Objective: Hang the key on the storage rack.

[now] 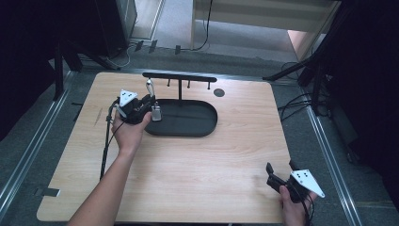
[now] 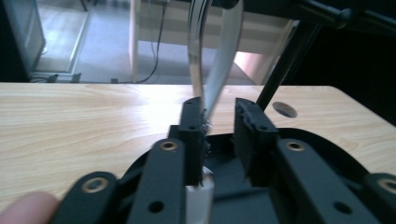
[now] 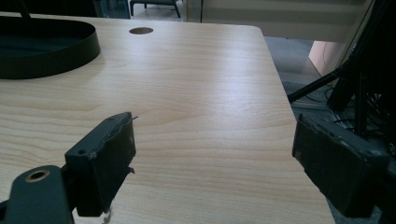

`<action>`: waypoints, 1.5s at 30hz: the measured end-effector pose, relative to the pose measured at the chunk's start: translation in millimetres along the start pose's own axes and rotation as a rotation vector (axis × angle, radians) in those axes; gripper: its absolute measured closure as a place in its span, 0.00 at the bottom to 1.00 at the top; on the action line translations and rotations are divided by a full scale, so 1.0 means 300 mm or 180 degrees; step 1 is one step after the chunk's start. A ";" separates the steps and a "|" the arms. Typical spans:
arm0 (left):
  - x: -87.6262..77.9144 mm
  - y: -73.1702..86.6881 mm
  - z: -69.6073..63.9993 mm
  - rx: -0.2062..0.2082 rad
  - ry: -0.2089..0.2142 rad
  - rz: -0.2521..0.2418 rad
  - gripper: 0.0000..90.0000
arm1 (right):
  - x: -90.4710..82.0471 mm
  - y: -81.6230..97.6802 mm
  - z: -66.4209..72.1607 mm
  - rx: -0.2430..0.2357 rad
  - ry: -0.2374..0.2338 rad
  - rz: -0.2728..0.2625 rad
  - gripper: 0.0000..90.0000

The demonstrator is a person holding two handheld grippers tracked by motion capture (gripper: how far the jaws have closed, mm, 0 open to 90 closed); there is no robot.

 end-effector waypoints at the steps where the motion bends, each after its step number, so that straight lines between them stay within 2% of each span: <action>1: -0.003 0.000 0.000 0.0007 0.0034 -0.0020 0.78 | 0.000 0.000 0.000 0.0000 -0.0001 0.0000 0.15; 4: -0.017 0.001 0.001 -0.0013 0.0134 -0.0064 0.69 | 0.000 0.000 0.001 -0.0009 -0.0001 0.0000 0.15; 5: -0.022 0.001 0.001 0.0016 0.0155 -0.0101 0.62 | 0.000 0.000 0.001 -0.0011 0.0001 0.0001 0.15; 7: -0.034 0.000 0.003 0.0061 0.0186 -0.0161 0.60 | 0.000 0.000 0.001 -0.0011 0.0003 0.0001 0.15; 9: -0.051 -0.005 0.007 0.0011 0.0238 -0.0195 0.52 | 0.000 0.000 0.001 -0.0013 0.0005 0.0003 0.15; 12: -0.074 -0.010 0.013 -0.0026 0.0158 -0.0088 0.36 | 0.001 -0.001 0.002 -0.0015 0.0008 0.0007 0.15; 16: -0.120 -0.022 0.030 -0.0168 0.0102 0.0037 0.21 | 0.001 -0.001 0.002 -0.0028 0.0009 0.0008 0.15; 19: -0.158 -0.025 0.047 -0.0158 0.0089 0.0060 0.11 | 0.002 -0.001 0.003 -0.0038 0.0012 0.0009 0.15; 21: -0.183 -0.024 0.058 -0.0146 0.0156 0.0073 0.09 | 0.002 -0.001 0.004 -0.0040 0.0013 0.0011 0.15; 23: -0.219 -0.020 0.072 -0.0114 0.0286 0.0088 0.00 | 0.002 -0.002 0.005 -0.0041 0.0010 0.0020 0.15; 27: -0.281 -0.020 0.099 -0.0136 0.0306 -0.0001 0.00 | 0.003 -0.002 0.008 -0.0061 0.0011 0.0035 0.15; 33: -0.373 -0.012 0.150 -0.0163 0.0310 -0.0044 0.00 | 0.004 -0.003 0.010 -0.0094 0.0033 0.0043 0.15; 37: -0.438 0.014 0.196 -0.0119 0.0279 -0.0079 0.00 | 0.004 -0.003 0.012 -0.0108 0.0034 0.0056 0.15; 41: -0.500 0.044 0.248 -0.0179 0.0231 -0.0139 0.00 | 0.004 -0.003 0.012 -0.0109 0.0034 0.0054 0.15; 45: -0.552 0.073 0.300 -0.0185 0.0149 -0.0169 0.00 | 0.004 -0.003 0.011 -0.0101 0.0029 0.0049 0.15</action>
Point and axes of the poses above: each handheld gripper's, and its own axes: x roughly forward along the jaws, y roughly out of its underside, z roughly to its left, the point moved 2 cm from there along x, roughly forward along the jaws, and after that the axes turned 15 degrees about -x, right-handed, at the moved point
